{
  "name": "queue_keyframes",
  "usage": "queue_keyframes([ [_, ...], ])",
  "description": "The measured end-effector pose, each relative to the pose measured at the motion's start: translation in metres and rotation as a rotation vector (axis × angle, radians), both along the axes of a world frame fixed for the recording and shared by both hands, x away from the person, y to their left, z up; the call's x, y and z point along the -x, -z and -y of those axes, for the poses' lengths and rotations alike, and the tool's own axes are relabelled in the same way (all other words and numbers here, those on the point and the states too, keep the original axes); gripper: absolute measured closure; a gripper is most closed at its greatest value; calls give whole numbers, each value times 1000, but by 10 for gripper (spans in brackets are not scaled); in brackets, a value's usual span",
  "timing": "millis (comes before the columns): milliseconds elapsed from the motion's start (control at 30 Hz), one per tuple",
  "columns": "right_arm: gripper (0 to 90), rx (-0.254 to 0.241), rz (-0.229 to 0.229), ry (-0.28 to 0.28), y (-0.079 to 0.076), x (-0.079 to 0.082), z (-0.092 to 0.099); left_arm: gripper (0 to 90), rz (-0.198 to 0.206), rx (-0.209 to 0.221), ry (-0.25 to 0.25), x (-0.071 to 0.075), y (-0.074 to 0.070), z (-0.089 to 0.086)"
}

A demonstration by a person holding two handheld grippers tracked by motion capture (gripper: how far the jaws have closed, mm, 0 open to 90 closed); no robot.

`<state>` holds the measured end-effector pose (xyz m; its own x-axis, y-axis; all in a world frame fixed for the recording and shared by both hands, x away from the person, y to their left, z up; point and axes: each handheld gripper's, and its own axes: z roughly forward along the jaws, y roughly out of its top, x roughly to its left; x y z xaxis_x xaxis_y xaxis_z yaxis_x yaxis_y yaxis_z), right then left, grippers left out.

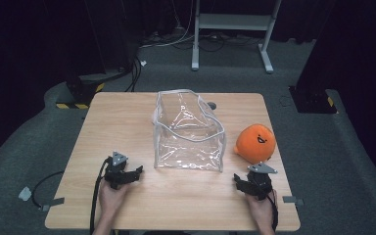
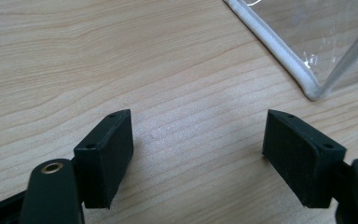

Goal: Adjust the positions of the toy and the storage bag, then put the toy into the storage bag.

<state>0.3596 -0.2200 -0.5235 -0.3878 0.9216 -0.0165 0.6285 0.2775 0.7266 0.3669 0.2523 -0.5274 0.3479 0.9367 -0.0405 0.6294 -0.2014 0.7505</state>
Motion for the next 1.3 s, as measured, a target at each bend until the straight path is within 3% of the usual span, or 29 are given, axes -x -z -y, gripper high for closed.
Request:
queue_keyframes([
  [267, 319, 0, 2, 12, 0, 1, -1, 246, 2, -31, 0, 0, 0, 3],
  [433, 277, 0, -15, 33, -1, 5, 2, 246, 3, -32, 0, 0, 0, 3],
  [533, 262, -8, -6, 38, -3, 9, 6, 246, 3, -32, 0, 0, 0, 3],
  [633, 263, -8, 37, 38, -7, 18, 9, 246, 3, -32, 0, 0, 0, 3],
  [833, 243, -41, 45, 47, -9, 27, 18, 246, 3, -32, -1, 0, 0, 3],
  [1300, 210, -90, 51, 39, -13, 31, 27, 245, 3, -32, 0, 0, 0, 3],
])
